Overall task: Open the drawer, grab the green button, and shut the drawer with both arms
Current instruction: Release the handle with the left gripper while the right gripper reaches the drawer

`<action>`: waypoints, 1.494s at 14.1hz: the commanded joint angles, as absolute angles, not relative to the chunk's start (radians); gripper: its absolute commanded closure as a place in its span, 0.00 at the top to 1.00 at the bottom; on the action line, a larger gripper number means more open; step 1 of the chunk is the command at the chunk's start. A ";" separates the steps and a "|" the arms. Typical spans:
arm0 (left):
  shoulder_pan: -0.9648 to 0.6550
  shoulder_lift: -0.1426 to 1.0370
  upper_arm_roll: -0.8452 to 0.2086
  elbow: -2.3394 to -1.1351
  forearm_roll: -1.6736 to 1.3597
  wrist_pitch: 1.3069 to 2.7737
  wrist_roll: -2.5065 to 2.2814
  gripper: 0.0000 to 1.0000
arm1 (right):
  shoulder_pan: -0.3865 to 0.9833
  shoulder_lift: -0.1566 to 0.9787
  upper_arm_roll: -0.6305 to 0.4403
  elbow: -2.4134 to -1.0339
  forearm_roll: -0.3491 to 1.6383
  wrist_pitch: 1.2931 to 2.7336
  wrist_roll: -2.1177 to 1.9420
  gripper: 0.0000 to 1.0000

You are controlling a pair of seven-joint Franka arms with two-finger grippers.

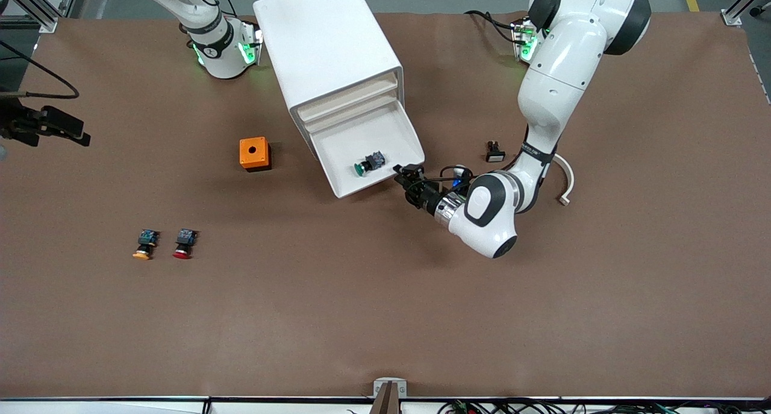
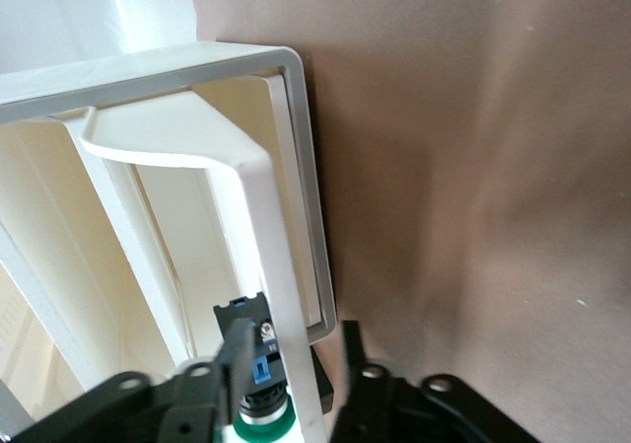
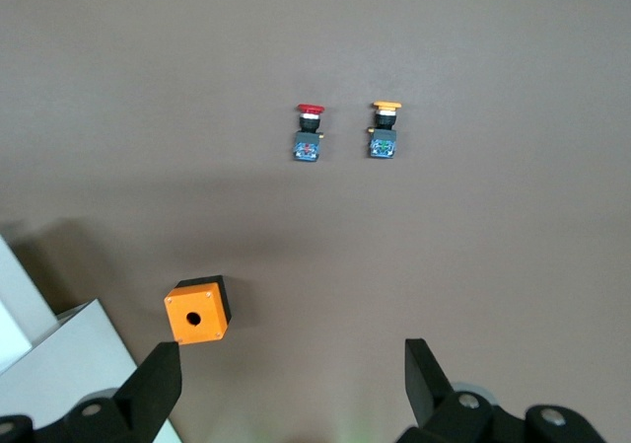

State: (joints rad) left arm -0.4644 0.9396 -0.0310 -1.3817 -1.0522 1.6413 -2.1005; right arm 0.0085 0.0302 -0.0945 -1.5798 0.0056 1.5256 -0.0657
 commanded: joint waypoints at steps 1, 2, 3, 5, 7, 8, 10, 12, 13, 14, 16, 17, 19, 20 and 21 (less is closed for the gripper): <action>-0.469 0.951 -0.008 -1.347 -1.072 1.643 -2.086 1.00 | -0.021 0.095 -0.091 -1.536 -0.020 1.548 -0.063 1.00; -0.469 0.948 0.001 -1.344 -1.071 1.643 -2.086 1.00 | -0.034 0.141 -0.091 -1.536 -0.020 1.575 -0.064 1.00; -0.469 0.942 0.027 -1.329 -1.068 1.643 -2.086 1.00 | -0.041 0.165 -0.091 -1.536 -0.021 1.577 -0.064 1.00; -0.472 0.928 0.072 -1.292 -1.011 1.641 -2.088 1.00 | -0.045 0.167 -0.089 -1.540 -0.017 1.578 -0.048 1.00; -0.469 0.916 0.097 -1.253 -0.933 1.641 -2.086 1.00 | -0.028 0.166 -0.083 -1.540 -0.002 1.574 0.079 1.00; -0.468 0.901 0.127 -1.229 -0.905 1.641 -2.086 1.00 | 0.001 0.166 -0.081 -1.542 0.000 1.574 0.189 1.00; -0.468 0.858 0.190 -1.210 -0.862 1.637 -2.054 1.00 | 0.098 0.166 -0.081 -1.545 0.020 1.589 0.395 1.00; -0.460 0.795 0.216 -1.210 -0.797 1.632 -1.940 1.00 | 0.216 0.178 -0.081 -1.561 0.021 1.658 0.652 1.00; -0.456 0.767 0.221 -1.210 -0.761 1.617 -1.874 1.00 | 0.277 0.189 -0.081 -1.580 0.023 1.699 0.766 1.00; -0.443 0.747 0.224 -1.210 -0.718 1.597 -1.808 1.00 | 0.335 0.210 -0.081 -1.592 0.025 1.745 0.887 1.00; -0.404 0.694 0.225 -1.210 -0.634 1.583 -1.700 1.00 | 0.431 0.254 -0.083 -1.604 0.026 1.813 1.090 1.00; -0.396 0.665 0.225 -1.213 -0.585 1.582 -1.589 1.00 | 0.474 0.274 -0.083 -1.609 0.026 1.842 1.170 1.00; -0.410 0.641 0.225 -1.218 -0.469 1.578 -1.409 1.00 | 0.541 0.308 -0.083 -1.623 0.026 1.891 1.314 1.00; -0.410 0.640 0.224 -1.218 -0.412 1.577 -1.372 1.00 | 0.575 0.313 -0.083 -1.653 0.026 1.931 1.369 1.00; -0.411 0.632 0.221 -1.218 -0.378 1.577 -1.346 1.00 | 0.600 0.313 -0.083 -1.693 0.026 1.983 1.425 1.00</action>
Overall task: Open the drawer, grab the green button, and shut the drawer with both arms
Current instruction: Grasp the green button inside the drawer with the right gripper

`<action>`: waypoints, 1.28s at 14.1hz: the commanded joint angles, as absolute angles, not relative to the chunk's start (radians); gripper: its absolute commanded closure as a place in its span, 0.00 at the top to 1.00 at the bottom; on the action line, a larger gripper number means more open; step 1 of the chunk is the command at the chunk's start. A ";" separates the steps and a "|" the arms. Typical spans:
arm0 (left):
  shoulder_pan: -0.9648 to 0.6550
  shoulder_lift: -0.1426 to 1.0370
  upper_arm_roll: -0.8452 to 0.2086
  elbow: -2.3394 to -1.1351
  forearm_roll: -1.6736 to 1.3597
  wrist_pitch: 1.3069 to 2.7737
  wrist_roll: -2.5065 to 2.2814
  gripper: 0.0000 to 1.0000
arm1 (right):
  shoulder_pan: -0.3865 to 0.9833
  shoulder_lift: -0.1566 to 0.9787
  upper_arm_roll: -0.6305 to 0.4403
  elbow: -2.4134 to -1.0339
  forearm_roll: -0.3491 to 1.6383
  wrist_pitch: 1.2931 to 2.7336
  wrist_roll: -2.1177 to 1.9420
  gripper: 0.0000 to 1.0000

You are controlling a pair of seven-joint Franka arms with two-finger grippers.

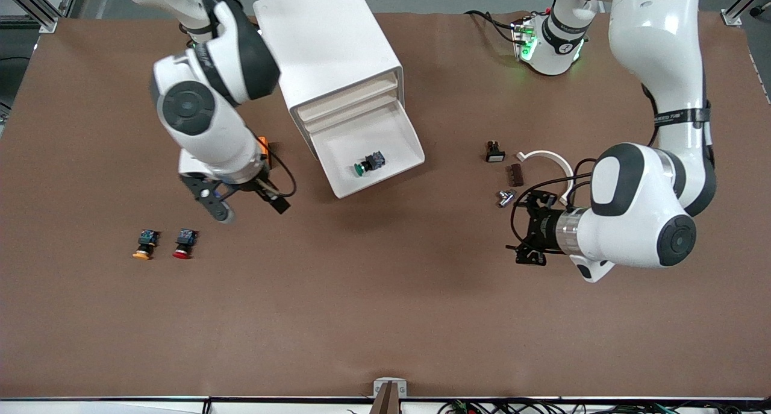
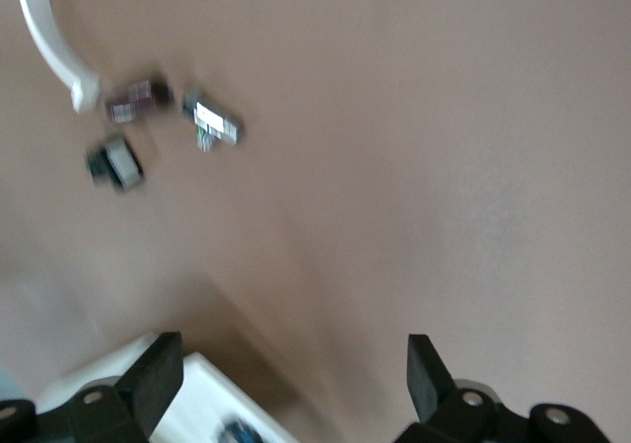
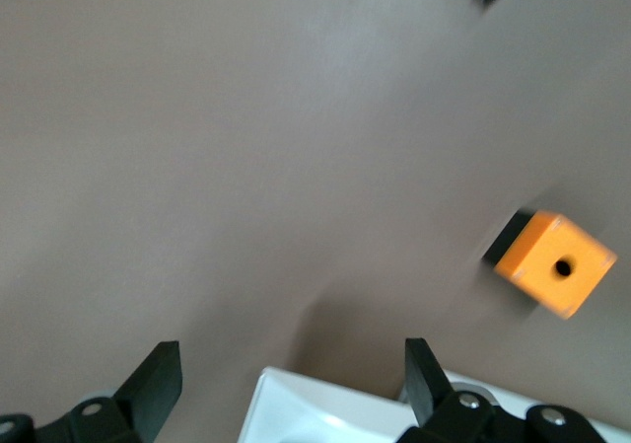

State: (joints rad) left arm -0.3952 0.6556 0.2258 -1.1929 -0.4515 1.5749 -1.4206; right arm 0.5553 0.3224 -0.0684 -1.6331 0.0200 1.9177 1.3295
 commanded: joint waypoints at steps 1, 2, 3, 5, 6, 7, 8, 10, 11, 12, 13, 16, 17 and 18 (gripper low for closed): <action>-0.411 0.624 0.219 -1.218 -0.356 1.578 -1.297 1.00 | 0.626 0.313 -0.083 -1.721 0.026 2.018 1.477 1.00; -0.417 0.621 0.218 -1.218 -0.347 1.582 -1.225 1.00 | 0.662 0.314 -0.083 -1.745 0.026 2.049 1.526 1.00; -0.429 0.620 0.221 -1.218 -0.344 1.583 -1.174 1.00 | 0.692 0.322 -0.083 -1.765 0.026 2.071 1.575 1.00; -0.433 0.611 0.216 -1.218 -0.309 1.588 -1.123 1.00 | 0.748 0.343 -0.083 -1.776 0.025 2.101 1.668 1.00; -0.437 0.606 0.218 -1.223 -0.299 1.594 -1.106 1.00 | 0.773 0.357 -0.083 -1.776 0.025 2.120 1.711 1.00; -0.448 0.598 0.218 -1.227 -0.284 1.609 -1.100 1.00 | 0.803 0.377 -0.084 -1.776 0.022 2.143 1.761 1.00; -0.460 0.597 0.218 -1.227 -0.258 1.621 -1.095 1.00 | 0.827 0.394 -0.084 -1.776 0.014 2.160 1.799 1.00; -0.468 0.595 0.216 -1.227 -0.219 1.634 -1.089 1.00 | 0.866 0.419 -0.084 -1.775 0.012 2.184 1.853 1.00; -0.465 0.594 0.216 -1.227 -0.219 1.635 -1.089 1.00 | 0.880 0.429 -0.084 -1.776 0.011 2.195 1.873 1.00; -0.465 0.591 0.215 -1.227 -0.219 1.640 -1.089 1.00 | 0.896 0.443 -0.084 -1.775 0.009 2.197 1.876 1.00; -0.465 0.592 0.213 -1.227 -0.219 1.641 -1.089 1.00 | 0.902 0.454 -0.084 -1.773 0.008 2.198 1.878 1.00; -0.472 0.588 0.192 -1.235 -0.224 1.683 -1.092 1.00 | 0.919 0.489 -0.086 -1.772 0.006 2.207 1.878 1.00; -0.472 0.583 0.187 -1.235 -0.222 1.686 -1.091 1.00 | 0.926 0.500 -0.084 -1.770 0.008 2.209 1.879 1.00; -0.472 0.580 0.186 -1.236 -0.222 1.687 -1.091 1.00 | 0.936 0.505 -0.084 -1.770 0.008 2.212 1.887 1.00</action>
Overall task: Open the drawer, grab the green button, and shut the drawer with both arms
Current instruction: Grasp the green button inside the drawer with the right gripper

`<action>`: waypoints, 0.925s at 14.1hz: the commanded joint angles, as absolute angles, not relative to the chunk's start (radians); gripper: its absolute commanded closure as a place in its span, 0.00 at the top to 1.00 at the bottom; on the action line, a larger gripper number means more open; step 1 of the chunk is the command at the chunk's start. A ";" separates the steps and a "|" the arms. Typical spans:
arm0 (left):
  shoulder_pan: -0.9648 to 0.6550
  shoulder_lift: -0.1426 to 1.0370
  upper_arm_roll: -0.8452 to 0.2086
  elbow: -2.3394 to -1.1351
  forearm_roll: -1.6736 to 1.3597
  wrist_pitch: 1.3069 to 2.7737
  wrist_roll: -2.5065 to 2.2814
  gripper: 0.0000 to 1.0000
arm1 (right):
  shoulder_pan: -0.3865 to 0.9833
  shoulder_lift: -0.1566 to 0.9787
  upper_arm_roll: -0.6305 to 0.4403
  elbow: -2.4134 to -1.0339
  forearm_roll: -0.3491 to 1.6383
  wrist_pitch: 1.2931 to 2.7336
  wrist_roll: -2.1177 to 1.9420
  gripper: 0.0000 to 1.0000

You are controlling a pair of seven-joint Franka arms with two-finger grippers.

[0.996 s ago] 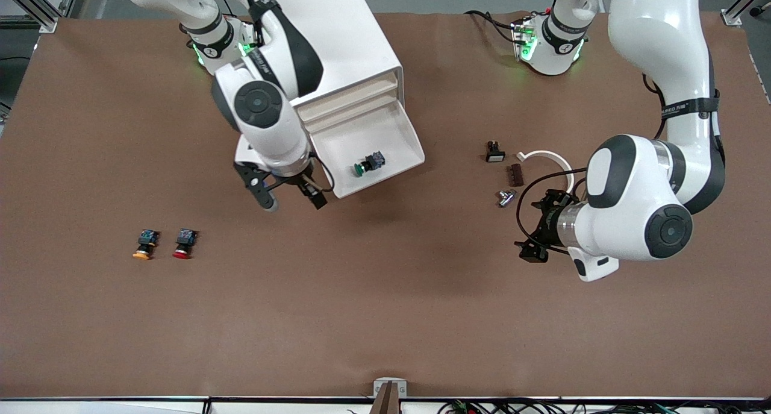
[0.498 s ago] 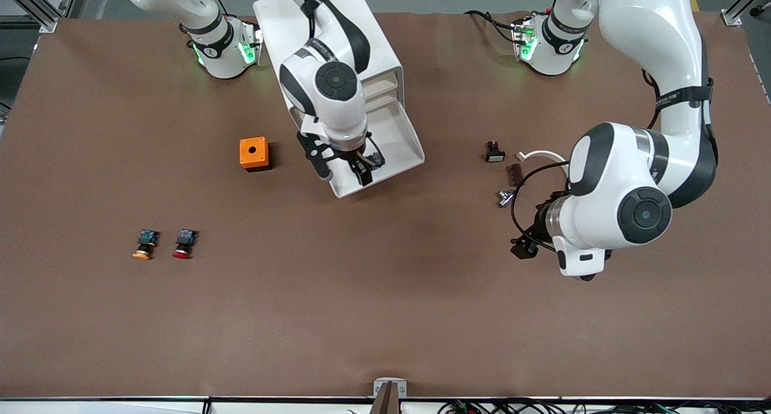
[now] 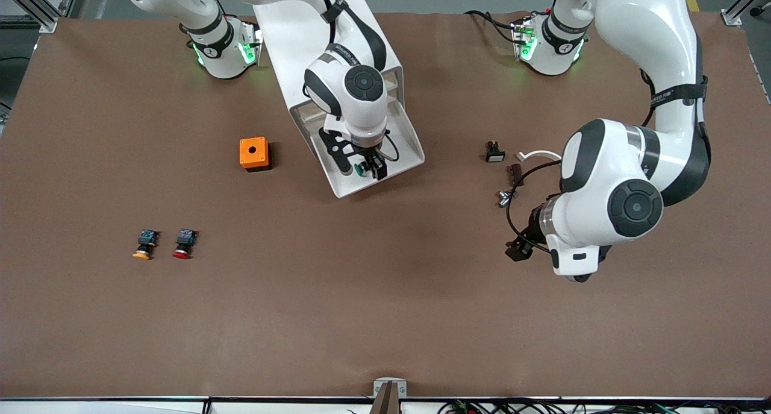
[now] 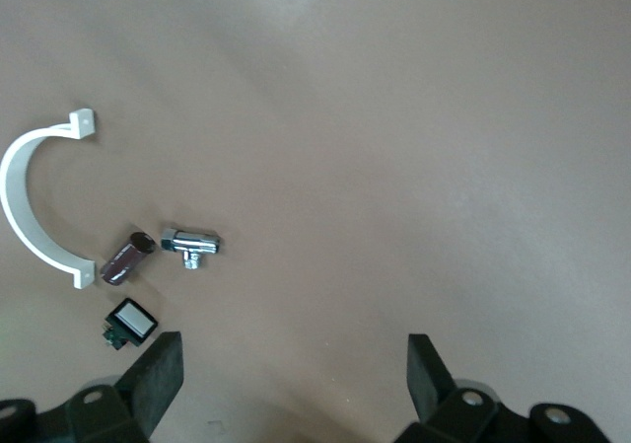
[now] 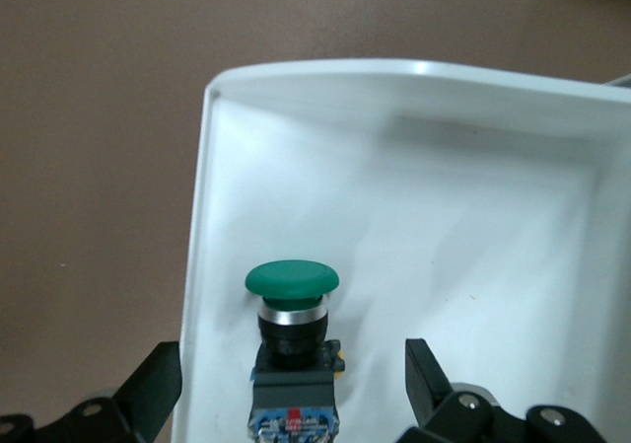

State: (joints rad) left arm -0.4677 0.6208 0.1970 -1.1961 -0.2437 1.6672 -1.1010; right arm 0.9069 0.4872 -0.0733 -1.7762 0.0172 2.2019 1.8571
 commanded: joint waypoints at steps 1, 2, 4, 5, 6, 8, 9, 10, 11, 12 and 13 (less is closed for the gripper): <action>-0.474 0.580 0.184 -1.235 -0.222 1.690 -1.091 1.00 | 0.936 0.511 -0.084 -1.770 0.008 2.215 1.888 0.90; -0.476 0.578 0.183 -1.235 -0.224 1.700 -1.091 1.00 | 0.937 0.515 -0.084 -1.770 0.011 2.218 1.888 0.62; -0.482 0.575 0.155 -1.235 -0.229 1.701 -1.095 1.00 | 0.937 0.518 -0.083 -1.770 0.023 2.240 1.890 0.00; -0.480 0.571 0.147 -1.235 -0.226 1.701 -1.094 1.00 | 0.942 0.522 -0.083 -1.767 0.025 2.238 1.893 0.00; -0.482 0.562 0.134 -1.238 -0.224 1.701 -1.092 1.00 | 0.942 0.522 -0.083 -1.764 0.025 2.234 1.896 0.00; -0.491 0.561 0.117 -1.244 -0.221 1.701 -1.094 1.00 | 0.928 0.515 -0.083 -1.746 0.025 2.221 1.884 0.00; -0.500 0.566 0.117 -1.249 -0.218 1.704 -1.092 1.00 | 0.913 0.511 -0.083 -1.720 0.025 2.192 1.859 0.00; -0.512 0.572 0.117 -1.250 -0.213 1.716 -1.094 1.00 | 0.891 0.508 -0.081 -1.686 0.026 2.139 1.808 0.00; -0.515 0.575 0.114 -1.256 -0.215 1.742 -1.097 1.00 | 0.868 0.505 -0.083 -1.646 0.028 2.081 1.749 0.00; -0.526 0.580 0.110 -1.272 -0.216 1.765 -1.104 1.00 | 0.829 0.486 -0.083 -1.619 0.029 2.024 1.665 0.00; -0.544 0.584 0.109 -1.281 -0.221 1.788 -1.109 1.00 | 0.783 0.460 -0.081 -1.614 0.031 1.990 1.550 0.00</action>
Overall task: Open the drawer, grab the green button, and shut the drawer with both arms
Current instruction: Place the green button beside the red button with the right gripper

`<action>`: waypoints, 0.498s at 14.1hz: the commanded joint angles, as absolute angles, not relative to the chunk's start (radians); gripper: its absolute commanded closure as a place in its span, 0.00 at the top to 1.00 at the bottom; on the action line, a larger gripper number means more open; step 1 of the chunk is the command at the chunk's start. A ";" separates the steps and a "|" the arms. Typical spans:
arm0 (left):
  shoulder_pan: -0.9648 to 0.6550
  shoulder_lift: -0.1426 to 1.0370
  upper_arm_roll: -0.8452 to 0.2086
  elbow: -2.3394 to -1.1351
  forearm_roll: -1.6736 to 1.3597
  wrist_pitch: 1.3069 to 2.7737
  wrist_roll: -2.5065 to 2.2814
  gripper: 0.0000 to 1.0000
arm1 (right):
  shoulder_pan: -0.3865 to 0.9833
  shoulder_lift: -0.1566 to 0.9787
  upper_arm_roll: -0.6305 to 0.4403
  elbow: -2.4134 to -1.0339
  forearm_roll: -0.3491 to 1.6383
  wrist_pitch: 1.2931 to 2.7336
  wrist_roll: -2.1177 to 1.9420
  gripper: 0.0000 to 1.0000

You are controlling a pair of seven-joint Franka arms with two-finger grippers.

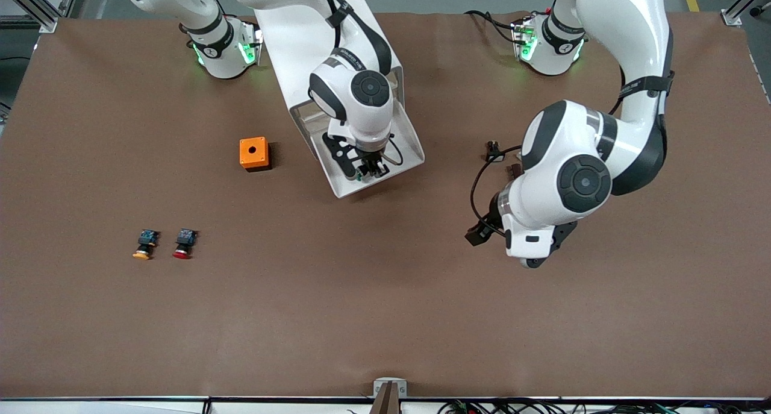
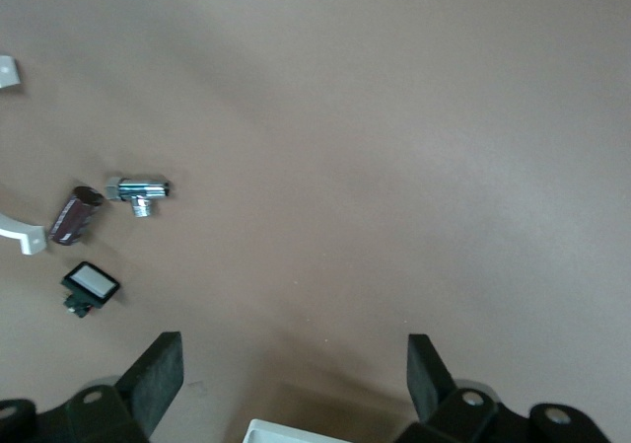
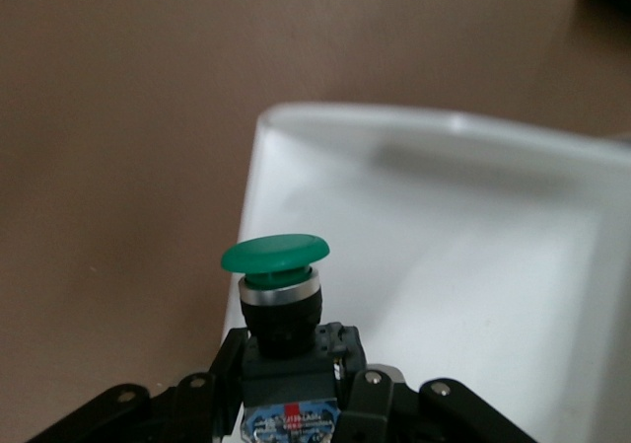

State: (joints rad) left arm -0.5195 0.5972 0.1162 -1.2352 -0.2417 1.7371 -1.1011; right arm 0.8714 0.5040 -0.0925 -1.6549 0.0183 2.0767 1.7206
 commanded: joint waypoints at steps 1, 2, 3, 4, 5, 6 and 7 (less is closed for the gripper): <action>-0.554 0.591 0.109 -1.292 -0.222 1.801 -1.112 1.00 | 0.734 0.428 -0.084 -1.618 0.037 1.968 1.425 0.00; -0.564 0.600 0.109 -1.292 -0.224 1.810 -1.111 1.00 | 0.669 0.399 -0.084 -1.624 0.046 1.936 1.284 0.00; -0.571 0.609 0.107 -1.290 -0.227 1.819 -1.112 1.00 | 0.622 0.381 -0.086 -1.641 0.046 1.915 1.164 0.00; -0.578 0.617 0.107 -1.290 -0.229 1.834 -1.111 1.00 | 0.577 0.358 -0.090 -1.695 0.041 1.933 1.034 0.00; -0.586 0.633 0.106 -1.290 -0.224 1.845 -1.108 1.00 | 0.524 0.345 -0.091 -1.745 0.034 1.997 0.920 0.00; -0.613 0.652 0.106 -1.289 -0.222 1.861 -1.108 1.00 | 0.478 0.341 -0.091 -1.814 0.032 2.088 0.802 0.00; -0.632 0.669 0.106 -1.289 -0.222 1.877 -1.108 1.00 | 0.439 0.347 -0.092 -1.863 0.031 2.179 0.714 0.00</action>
